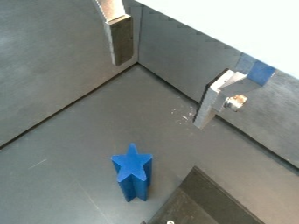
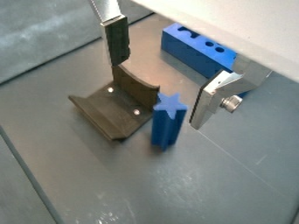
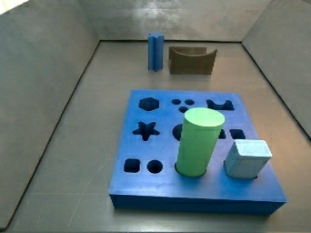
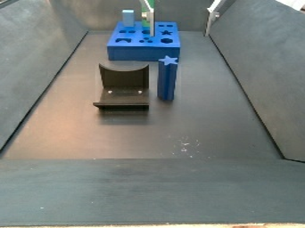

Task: Pick up the star object. Move up. Move to above the board. Insert the star object.
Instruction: Pick up the star object.

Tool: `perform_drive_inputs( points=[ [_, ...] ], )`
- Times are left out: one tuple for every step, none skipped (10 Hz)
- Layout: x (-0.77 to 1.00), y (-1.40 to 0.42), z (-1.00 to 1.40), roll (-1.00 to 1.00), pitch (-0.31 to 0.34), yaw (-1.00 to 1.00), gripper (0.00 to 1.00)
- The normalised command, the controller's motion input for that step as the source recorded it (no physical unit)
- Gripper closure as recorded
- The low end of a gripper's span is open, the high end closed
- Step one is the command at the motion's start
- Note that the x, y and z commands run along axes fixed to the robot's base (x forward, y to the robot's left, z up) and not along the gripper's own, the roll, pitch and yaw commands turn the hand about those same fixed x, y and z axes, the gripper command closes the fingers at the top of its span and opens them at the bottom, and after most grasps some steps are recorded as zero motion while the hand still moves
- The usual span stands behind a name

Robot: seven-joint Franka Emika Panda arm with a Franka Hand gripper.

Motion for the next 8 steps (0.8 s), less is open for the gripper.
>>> perform_drive_inputs(
  points=[
    [-0.16,-0.06,-0.46,-0.13,0.0,0.01,0.0],
    [-0.03,-0.25,-0.43,0.0,-0.04,0.0,0.0],
    [-0.01,-0.36,-0.51,0.0,-0.159,0.0,0.0],
    [0.03,-0.41,-0.57,0.0,-0.101,0.0,0.0],
    [0.32,-0.22,-0.59,0.0,-0.076,0.07,0.0],
    [0.41,-0.17,-0.64,0.06,-0.064,0.17,0.0],
    [0.39,-0.13,-0.6,0.08,-0.053,0.25,0.0],
    [0.29,-0.13,-0.49,0.08,-0.06,0.3,0.0]
  ],
)
